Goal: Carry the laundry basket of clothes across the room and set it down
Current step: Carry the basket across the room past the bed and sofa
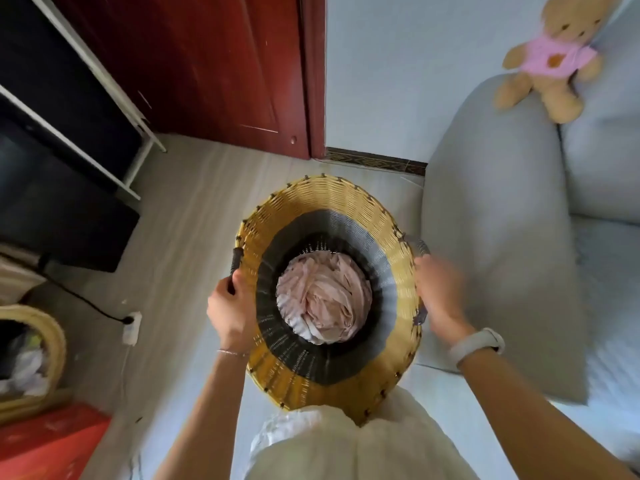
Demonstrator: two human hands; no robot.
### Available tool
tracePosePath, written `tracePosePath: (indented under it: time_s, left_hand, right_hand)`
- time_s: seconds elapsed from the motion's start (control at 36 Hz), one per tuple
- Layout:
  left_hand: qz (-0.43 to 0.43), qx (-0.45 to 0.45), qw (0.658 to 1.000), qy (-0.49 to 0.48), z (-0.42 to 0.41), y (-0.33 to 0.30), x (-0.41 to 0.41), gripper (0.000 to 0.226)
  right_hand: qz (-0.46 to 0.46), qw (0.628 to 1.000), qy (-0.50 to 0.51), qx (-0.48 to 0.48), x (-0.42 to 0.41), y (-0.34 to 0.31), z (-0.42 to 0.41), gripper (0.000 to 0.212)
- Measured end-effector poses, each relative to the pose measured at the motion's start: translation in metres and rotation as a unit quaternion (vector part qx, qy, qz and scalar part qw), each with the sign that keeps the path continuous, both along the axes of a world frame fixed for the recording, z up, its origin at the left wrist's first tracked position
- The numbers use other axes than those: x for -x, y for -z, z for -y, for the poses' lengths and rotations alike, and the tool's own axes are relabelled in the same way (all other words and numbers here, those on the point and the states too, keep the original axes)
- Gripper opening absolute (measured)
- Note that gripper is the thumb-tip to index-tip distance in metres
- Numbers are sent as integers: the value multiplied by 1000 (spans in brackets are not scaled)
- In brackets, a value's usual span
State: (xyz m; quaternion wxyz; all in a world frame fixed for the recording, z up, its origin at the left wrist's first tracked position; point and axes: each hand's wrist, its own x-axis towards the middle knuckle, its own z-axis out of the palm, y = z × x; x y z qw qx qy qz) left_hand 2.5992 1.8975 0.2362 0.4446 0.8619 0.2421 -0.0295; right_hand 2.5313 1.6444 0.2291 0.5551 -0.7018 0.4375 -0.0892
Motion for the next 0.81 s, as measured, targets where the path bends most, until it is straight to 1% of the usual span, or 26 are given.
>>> tracePosePath:
  time_s: [0.08, 0.14, 0.25, 0.33, 0.42, 0.56, 0.72, 0.81]
  left_hand:
    - [-2, -4, 1000, 9, 28, -1, -42, 41]
    - [-6, -6, 1000, 5, 47, 1, -71, 42]
    - [-11, -15, 1000, -3, 87, 2, -130, 43]
    - [-11, -12, 1000, 2, 114, 4, -178, 44]
    - [-9, -8, 1000, 17, 140, 1, -220, 45]
    - [-23, 2, 999, 45, 182, -1, -285, 36]
    - [-64, 7, 994, 91, 224, 21, -365, 34]
    - [-75, 13, 990, 120, 248, 40, -402, 33]
  right_hand:
    - [7, 1000, -15, 4, -40, 1, 26, 39]
    - [1, 1000, -20, 6, -71, 2, 47, 40]
    - [-9, 1000, -10, -19, -129, 5, 87, 42]
    - [-27, 999, -14, -9, -166, 5, 111, 41]
    - [-36, 999, -1, -12, -198, 8, 134, 34]
    - [-44, 999, 21, -6, -247, 13, 172, 26]
    - [-58, 997, 53, -13, -304, 25, 208, 26]
    - [-80, 994, 77, -11, -332, 39, 226, 31]
